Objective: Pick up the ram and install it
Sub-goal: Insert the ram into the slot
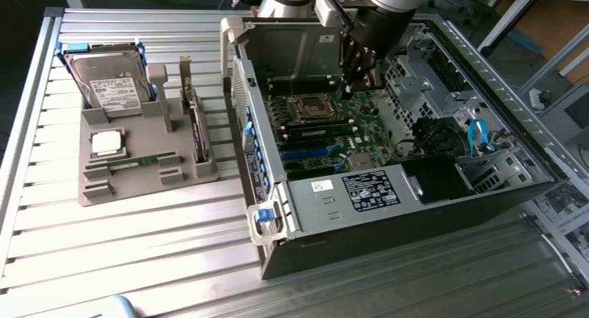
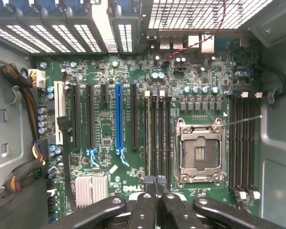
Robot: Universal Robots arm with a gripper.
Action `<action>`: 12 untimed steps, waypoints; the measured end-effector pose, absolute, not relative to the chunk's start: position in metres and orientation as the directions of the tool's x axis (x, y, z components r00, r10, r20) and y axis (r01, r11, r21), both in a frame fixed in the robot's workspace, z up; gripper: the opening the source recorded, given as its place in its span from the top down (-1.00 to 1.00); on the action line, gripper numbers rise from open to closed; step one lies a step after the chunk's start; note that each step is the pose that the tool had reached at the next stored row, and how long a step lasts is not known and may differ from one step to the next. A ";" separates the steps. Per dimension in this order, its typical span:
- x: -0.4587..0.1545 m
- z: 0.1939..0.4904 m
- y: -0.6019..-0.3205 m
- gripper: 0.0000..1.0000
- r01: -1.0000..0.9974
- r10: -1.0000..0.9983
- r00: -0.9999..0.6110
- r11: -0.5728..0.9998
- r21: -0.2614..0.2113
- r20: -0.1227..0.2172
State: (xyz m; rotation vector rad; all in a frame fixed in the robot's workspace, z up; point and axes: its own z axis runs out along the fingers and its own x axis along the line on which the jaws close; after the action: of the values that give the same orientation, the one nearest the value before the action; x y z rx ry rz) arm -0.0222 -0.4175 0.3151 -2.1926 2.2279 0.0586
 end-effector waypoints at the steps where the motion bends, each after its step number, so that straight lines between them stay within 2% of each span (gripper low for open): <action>1: -0.022 0.316 -0.418 0.79 -1.000 -0.999 -0.016 0.016 0.016 -0.037; 12: -0.022 0.319 -0.418 0.79 -1.000 -0.999 -0.016 0.015 0.016 -0.037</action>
State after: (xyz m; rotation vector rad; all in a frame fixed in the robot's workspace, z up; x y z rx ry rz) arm -0.0219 -0.4176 0.3192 -2.1926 2.2275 0.0590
